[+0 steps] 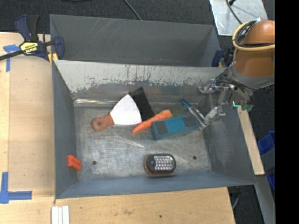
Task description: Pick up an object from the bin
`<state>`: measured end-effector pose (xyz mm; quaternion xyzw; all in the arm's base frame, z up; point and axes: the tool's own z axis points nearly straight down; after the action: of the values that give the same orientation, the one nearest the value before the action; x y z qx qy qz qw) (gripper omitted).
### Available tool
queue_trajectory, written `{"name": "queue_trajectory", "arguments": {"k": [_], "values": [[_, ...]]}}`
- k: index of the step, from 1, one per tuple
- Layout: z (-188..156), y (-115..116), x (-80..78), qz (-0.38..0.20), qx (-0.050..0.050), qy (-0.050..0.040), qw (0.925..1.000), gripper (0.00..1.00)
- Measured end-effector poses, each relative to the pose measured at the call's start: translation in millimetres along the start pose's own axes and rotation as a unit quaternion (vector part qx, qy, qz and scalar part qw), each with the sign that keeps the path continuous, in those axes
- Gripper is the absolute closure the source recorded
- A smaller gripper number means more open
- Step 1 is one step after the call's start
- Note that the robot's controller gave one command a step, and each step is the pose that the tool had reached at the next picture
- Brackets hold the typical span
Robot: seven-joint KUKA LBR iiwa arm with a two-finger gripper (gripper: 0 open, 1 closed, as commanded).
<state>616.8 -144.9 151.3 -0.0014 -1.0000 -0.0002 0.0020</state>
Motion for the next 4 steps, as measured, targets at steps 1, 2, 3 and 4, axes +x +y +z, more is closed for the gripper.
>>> {"name": "queue_trajectory", "arguments": {"k": [1,2,3,4], "values": [[-4,1,-1.3,-0.001,0.0,-0.0029,1.0,0.0],[45,58,1.0,-0.016,0.003,-0.0063,0.9998,0.0],[32,89,19.0,-0.016,0.002,-0.0034,0.9999,0.0],[50,122,-4.0,-0.001,0.003,-0.005,1.0,0.0]]}}
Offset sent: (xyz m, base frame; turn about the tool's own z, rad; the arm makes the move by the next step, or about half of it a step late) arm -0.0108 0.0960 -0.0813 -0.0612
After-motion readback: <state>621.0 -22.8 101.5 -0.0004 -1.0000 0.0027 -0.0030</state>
